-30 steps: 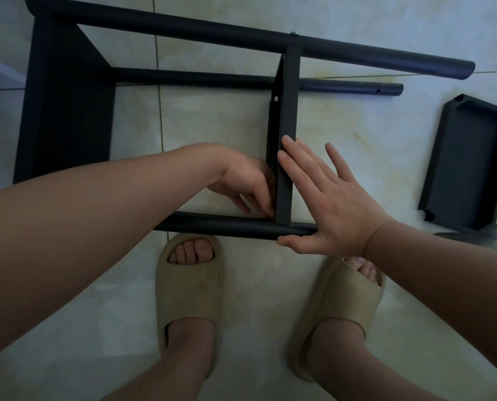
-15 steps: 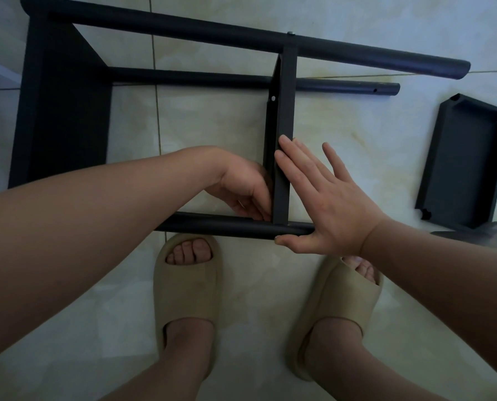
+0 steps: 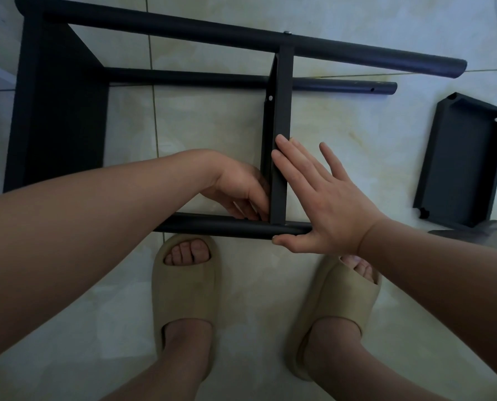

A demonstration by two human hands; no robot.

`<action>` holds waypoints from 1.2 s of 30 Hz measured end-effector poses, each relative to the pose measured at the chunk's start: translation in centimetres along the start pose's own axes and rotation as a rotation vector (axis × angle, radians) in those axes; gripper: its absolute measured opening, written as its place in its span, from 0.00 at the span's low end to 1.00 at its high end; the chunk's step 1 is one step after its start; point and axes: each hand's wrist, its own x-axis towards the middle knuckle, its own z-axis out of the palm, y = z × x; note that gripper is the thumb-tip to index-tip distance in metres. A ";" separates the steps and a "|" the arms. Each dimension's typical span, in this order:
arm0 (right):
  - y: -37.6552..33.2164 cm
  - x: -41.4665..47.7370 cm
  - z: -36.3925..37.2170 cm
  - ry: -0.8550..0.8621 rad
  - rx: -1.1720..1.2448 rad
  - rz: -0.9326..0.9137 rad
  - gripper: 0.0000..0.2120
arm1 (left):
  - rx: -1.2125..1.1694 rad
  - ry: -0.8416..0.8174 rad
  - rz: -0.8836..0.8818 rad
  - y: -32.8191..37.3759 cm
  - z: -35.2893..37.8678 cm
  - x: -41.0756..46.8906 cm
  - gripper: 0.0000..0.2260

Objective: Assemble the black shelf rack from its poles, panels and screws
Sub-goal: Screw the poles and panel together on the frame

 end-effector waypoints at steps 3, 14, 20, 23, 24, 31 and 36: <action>0.0 0.0 0.0 -0.003 -0.002 -0.002 0.54 | -0.017 -0.011 0.013 0.0 0.0 0.1 0.05; 0.0 0.0 0.1 0.002 0.003 0.000 0.54 | 0.020 0.036 0.008 0.4 -0.5 -0.4 0.07; 0.1 0.1 0.1 -0.002 0.006 -0.002 0.54 | 0.046 -0.003 -0.014 0.5 -0.3 -0.2 0.05; 0.1 0.1 0.1 -0.009 0.007 0.000 0.54 | -0.004 -0.032 0.003 0.4 0.0 -0.1 0.04; 0.1 0.1 0.1 -0.010 0.007 0.001 0.54 | -0.013 -0.034 0.009 0.4 0.0 -0.1 0.04; 0.1 0.1 0.1 -0.004 0.008 0.002 0.54 | -0.047 -0.008 0.031 0.4 -0.1 -0.3 0.08; 0.0 0.1 0.1 -0.011 0.004 0.003 0.54 | -0.025 0.001 0.016 0.4 -0.4 -0.5 0.06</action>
